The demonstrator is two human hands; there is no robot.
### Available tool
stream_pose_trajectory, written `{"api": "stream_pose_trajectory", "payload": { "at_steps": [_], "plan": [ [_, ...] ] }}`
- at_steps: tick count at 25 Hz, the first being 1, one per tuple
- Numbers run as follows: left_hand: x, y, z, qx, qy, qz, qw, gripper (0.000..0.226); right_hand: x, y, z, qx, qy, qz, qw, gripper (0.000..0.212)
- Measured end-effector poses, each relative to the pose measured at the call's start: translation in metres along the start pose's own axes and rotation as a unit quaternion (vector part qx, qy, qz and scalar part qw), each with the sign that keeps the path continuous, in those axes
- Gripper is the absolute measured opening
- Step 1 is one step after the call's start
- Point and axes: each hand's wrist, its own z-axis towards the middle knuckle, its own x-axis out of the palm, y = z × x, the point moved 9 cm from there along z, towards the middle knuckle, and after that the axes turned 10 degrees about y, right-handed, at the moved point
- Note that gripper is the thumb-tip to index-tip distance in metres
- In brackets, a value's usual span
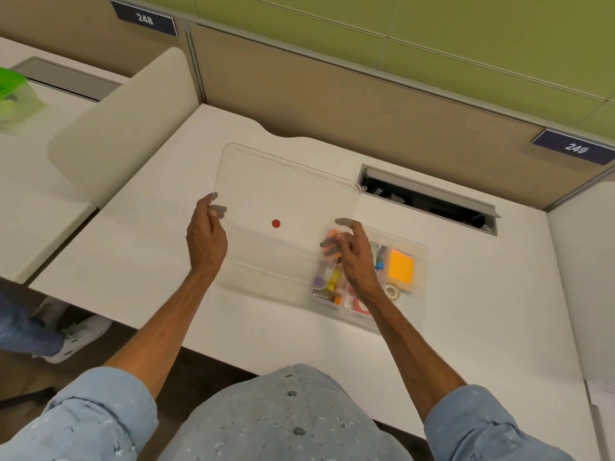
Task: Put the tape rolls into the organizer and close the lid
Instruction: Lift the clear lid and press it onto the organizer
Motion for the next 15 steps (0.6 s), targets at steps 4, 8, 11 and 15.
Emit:
{"api": "stream_pose_trajectory", "payload": {
  "at_steps": [4,8,11,15],
  "plan": [
    [0.064,-0.003,-0.013,-0.057,0.107,-0.053,0.991,0.04,-0.056,-0.023,-0.021,0.047,-0.088,0.033,0.994,0.019],
    [0.127,-0.015,-0.04,-0.086,0.158,-0.057,0.982,0.049,-0.12,-0.045,-0.046,0.125,-0.176,-0.069,0.974,0.034],
    [0.161,-0.02,-0.059,-0.112,0.151,-0.02,0.982,0.047,-0.146,-0.049,-0.064,0.137,-0.189,-0.171,0.957,0.043],
    [0.196,-0.021,-0.079,-0.13,0.155,-0.001,0.979,0.05,-0.167,-0.067,-0.083,0.156,-0.204,-0.171,0.951,0.051]
  ]
}}
